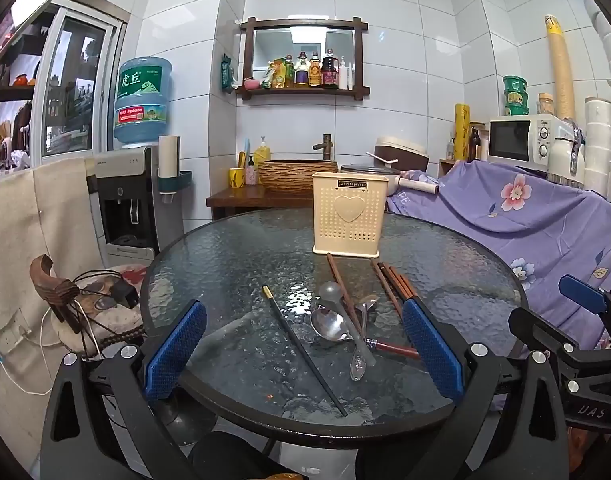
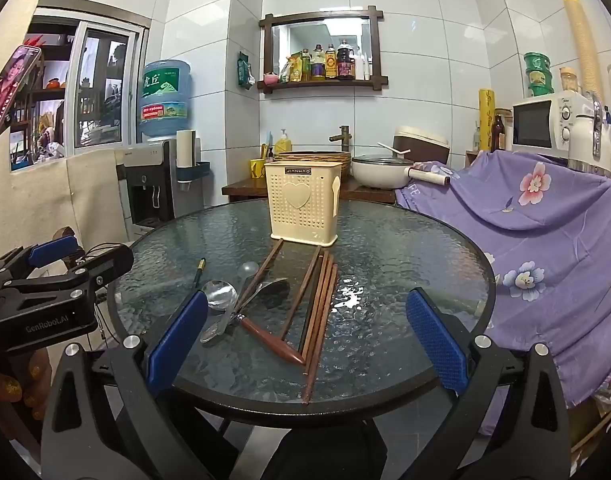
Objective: Organize utensils
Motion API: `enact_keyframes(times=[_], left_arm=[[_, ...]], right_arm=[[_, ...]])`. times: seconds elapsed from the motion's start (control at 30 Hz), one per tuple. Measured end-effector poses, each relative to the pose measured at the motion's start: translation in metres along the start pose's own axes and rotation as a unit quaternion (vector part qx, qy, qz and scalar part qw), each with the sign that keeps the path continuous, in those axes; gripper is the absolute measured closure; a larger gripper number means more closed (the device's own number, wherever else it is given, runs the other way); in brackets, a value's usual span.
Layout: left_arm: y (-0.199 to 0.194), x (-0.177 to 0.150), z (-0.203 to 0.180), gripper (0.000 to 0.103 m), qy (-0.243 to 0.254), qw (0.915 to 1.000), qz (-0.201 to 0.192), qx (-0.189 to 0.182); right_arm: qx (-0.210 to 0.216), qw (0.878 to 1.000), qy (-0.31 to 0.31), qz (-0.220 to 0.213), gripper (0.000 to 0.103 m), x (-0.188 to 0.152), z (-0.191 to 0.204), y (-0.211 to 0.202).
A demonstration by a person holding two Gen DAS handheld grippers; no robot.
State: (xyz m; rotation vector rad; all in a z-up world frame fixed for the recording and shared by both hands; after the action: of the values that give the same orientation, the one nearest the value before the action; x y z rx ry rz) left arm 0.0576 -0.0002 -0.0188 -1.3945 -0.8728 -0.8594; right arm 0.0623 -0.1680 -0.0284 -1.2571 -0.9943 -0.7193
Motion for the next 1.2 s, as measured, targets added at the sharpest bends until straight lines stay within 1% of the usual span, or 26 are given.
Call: enact_keyframes(times=[0.53, 0.7, 1.2], left_arm=[[0.0001, -0.0003, 0.0003, 0.006, 0.001, 1.0000, 0.000, 0.001], [-0.0005, -0.0002, 0.0002, 0.006, 0.000, 1.0000, 0.000, 0.000], [-0.0018, 0.0003, -0.0018, 0.006, 0.001, 1.0000, 0.000, 0.002]], right_arm=[[0.000, 1.000, 0.001, 0.001, 0.005, -0.0002, 0.0009, 0.0000], [0.000, 1.000, 0.000, 0.000, 0.005, -0.0029, -0.0055, 0.0033], [0.001, 1.000, 0.000, 0.002, 0.005, -0.0060, -0.0015, 0.0037]])
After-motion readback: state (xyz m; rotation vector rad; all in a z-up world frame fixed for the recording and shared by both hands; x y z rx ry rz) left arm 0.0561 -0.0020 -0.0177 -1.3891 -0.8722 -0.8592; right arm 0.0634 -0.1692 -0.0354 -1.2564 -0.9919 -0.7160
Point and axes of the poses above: each gripper's, at about its wrist camera, not at the fingertips, and y roughly the way its jaws point, z to its left, x to its top, the point moved 6 cm from there along y, roughly the way its jaws point, and after that the axes turned 8 degrees about z, right-handed, at the moved point
